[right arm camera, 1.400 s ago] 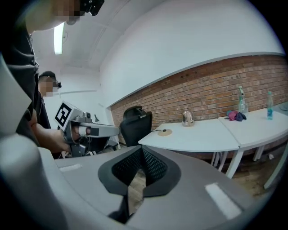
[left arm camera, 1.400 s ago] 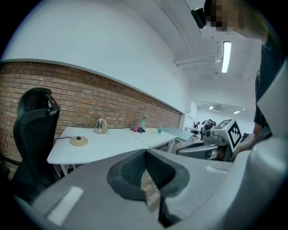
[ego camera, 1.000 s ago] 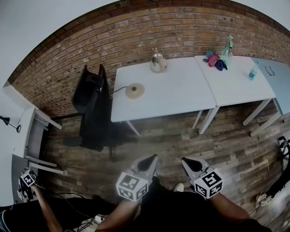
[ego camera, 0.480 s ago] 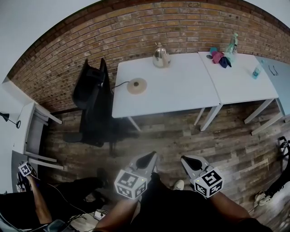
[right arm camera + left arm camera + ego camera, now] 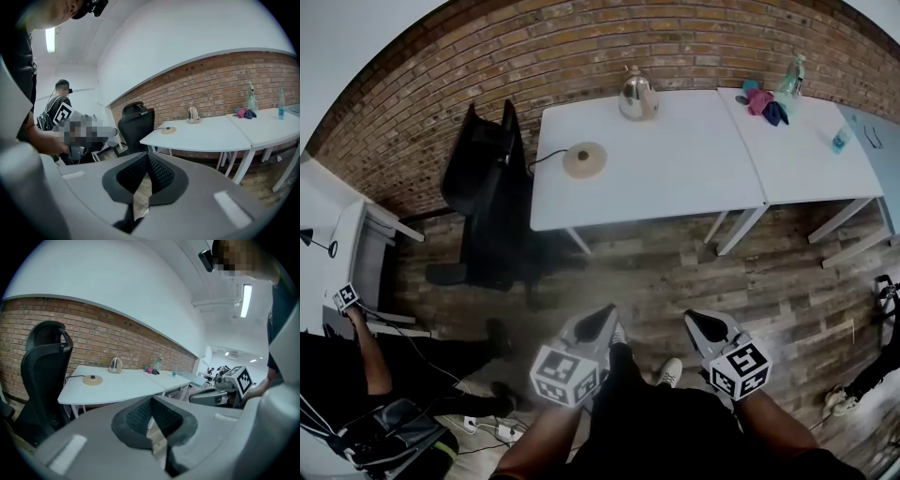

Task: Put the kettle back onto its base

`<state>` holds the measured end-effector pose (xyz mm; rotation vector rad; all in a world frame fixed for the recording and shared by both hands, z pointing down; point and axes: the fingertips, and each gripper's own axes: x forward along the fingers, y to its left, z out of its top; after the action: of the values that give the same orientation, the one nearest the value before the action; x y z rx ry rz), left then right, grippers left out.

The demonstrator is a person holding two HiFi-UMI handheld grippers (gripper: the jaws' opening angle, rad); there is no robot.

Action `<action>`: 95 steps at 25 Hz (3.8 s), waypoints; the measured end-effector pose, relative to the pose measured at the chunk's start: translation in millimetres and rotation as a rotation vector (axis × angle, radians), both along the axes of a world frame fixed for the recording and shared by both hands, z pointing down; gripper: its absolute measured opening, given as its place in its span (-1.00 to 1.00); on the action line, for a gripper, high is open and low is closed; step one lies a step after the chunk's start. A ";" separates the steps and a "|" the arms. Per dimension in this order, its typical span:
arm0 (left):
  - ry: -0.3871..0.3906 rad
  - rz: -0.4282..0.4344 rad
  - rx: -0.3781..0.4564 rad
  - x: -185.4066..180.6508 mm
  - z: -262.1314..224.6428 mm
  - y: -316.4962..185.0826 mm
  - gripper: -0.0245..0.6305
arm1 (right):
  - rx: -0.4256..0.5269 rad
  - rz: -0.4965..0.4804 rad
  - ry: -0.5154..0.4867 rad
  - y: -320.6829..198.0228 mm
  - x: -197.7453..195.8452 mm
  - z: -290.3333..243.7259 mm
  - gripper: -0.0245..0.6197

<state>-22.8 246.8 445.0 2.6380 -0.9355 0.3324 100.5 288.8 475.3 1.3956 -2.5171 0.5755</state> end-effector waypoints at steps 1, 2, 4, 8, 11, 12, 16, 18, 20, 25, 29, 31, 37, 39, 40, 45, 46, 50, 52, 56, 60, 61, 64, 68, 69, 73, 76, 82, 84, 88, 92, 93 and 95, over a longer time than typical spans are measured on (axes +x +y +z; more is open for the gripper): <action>-0.002 -0.001 -0.009 -2.0 2.9 -1.9 -0.92 | -0.004 0.004 0.000 -3.3 -0.1 1.0 -0.84; -0.002 -0.002 -0.017 -3.3 5.8 -3.6 -0.92 | -0.009 0.005 -0.001 -6.5 -0.7 2.1 -0.84; 0.000 -0.005 -0.031 -5.3 11.1 -8.1 -0.92 | -0.017 0.005 -0.004 -12.9 -3.6 5.2 -0.84; -0.002 -0.004 -0.044 -10.8 22.8 -20.9 -0.92 | -0.027 -0.012 0.000 -26.5 -16.2 13.1 -0.84; 0.002 -0.017 -0.058 -19.2 29.8 -33.6 -0.92 | -0.041 -0.028 0.005 -37.0 -26.9 19.4 -0.84; 0.004 -0.022 -0.062 -22.4 32.0 -38.0 -0.92 | -0.048 -0.030 0.006 -40.8 -29.7 21.7 -0.84; 0.009 -0.037 -0.079 -34.4 41.0 -54.6 -0.92 | -0.074 -0.024 0.006 -56.6 -35.2 30.7 -0.84; 0.010 -0.046 -0.088 -40.5 45.4 -61.9 -0.92 | -0.086 -0.021 0.008 -63.2 -36.3 34.6 -0.84; 0.011 -0.055 -0.096 -46.0 48.8 -69.6 -0.92 | -0.096 -0.020 0.011 -69.9 -37.0 37.3 -0.84; 0.011 -0.069 -0.100 -57.1 56.7 -91.5 -0.92 | -0.108 -0.016 0.019 -90.4 -40.9 43.0 -0.84; 0.013 -0.069 -0.099 -63.9 63.7 -107.2 -0.92 | -0.126 -0.013 0.018 -104.2 -48.0 51.4 -0.84; 0.011 -0.070 -0.092 -66.2 64.5 -115.0 -0.92 | -0.132 -0.015 0.018 -111.4 -51.2 54.8 -0.84; -0.004 -0.070 -0.084 -78.0 59.5 -136.7 -0.92 | -0.138 -0.019 0.010 -134.2 -65.0 54.1 -0.84; -0.002 -0.068 -0.086 -81.8 58.2 -143.2 -0.92 | -0.135 -0.019 0.008 -142.2 -69.7 52.6 -0.84; 0.000 -0.066 -0.087 -83.7 57.8 -146.5 -0.92 | -0.134 -0.018 0.006 -146.0 -72.1 52.0 -0.84; 0.007 -0.043 -0.088 -94.2 56.5 -161.7 -0.92 | -0.126 -0.006 0.015 -163.8 -85.1 48.8 -0.84; 0.009 -0.038 -0.087 -96.1 56.0 -165.0 -0.92 | -0.125 -0.003 0.020 -166.9 -87.0 48.3 -0.84; 0.018 -0.025 -0.081 -104.1 51.8 -180.1 -0.92 | -0.124 0.003 0.034 -178.2 -95.6 45.9 -0.84; 0.030 -0.017 -0.087 -108.7 49.8 -186.8 -0.92 | -0.121 0.010 0.036 -183.7 -100.6 43.1 -0.84; 0.050 -0.006 -0.095 -117.2 42.5 -198.3 -0.92 | -0.120 0.031 0.049 -192.0 -105.3 37.1 -0.84; 0.061 0.008 -0.081 -122.5 31.7 -209.3 -0.92 | -0.103 0.041 0.073 -203.2 -108.8 25.8 -0.84; 0.064 0.011 -0.076 -123.4 29.9 -212.0 -0.92 | -0.098 0.047 0.076 -206.1 -109.2 23.3 -0.84; 0.067 0.022 -0.068 -126.7 26.8 -218.3 -0.92 | -0.076 0.065 0.079 -214.8 -111.3 14.4 -0.84; 0.069 0.029 -0.062 -132.1 25.3 -223.8 -0.92 | -0.047 0.069 0.086 -223.9 -115.9 5.2 -0.84; 0.070 0.031 -0.062 -133.1 25.1 -224.7 -0.92 | -0.042 0.071 0.087 -225.2 -117.0 3.4 -0.84; 0.069 0.038 -0.059 -133.8 22.7 -226.1 -0.92 | -0.029 0.080 0.081 -228.3 -118.3 -2.8 -0.84; 0.066 0.042 -0.052 -132.9 20.5 -229.0 -0.92 | -0.019 0.086 0.078 -229.8 -117.3 -5.4 -0.84; 0.066 0.043 -0.039 -126.9 14.0 -232.4 -0.92 | -0.011 0.098 0.072 -231.9 -109.5 -8.9 -0.84; 0.065 0.039 -0.038 -124.1 13.4 -233.1 -0.92 | -0.006 0.093 0.070 -234.6 -107.0 -10.1 -0.84; 0.061 0.025 -0.033 -116.0 10.3 -237.9 -0.92 | 0.004 0.078 0.063 -244.4 -99.3 -13.1 -0.84; 0.056 0.010 -0.020 -103.3 5.1 -246.4 -0.92 | 0.021 0.059 0.055 -259.5 -88.3 -17.1 -0.84; 0.054 0.007 -0.017 -99.5 4.1 -248.8 -0.92 | 0.025 0.054 0.053 -263.1 -85.0 -17.8 -0.84; 0.050 0.003 -0.013 -91.8 3.3 -254.2 -0.92 | 0.033 0.044 0.052 -270.5 -78.3 -19.3 -0.84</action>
<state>-114.5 -7.4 448.3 2.6240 -0.9106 0.2704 22.2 18.3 456.0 1.4617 -2.4716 0.5004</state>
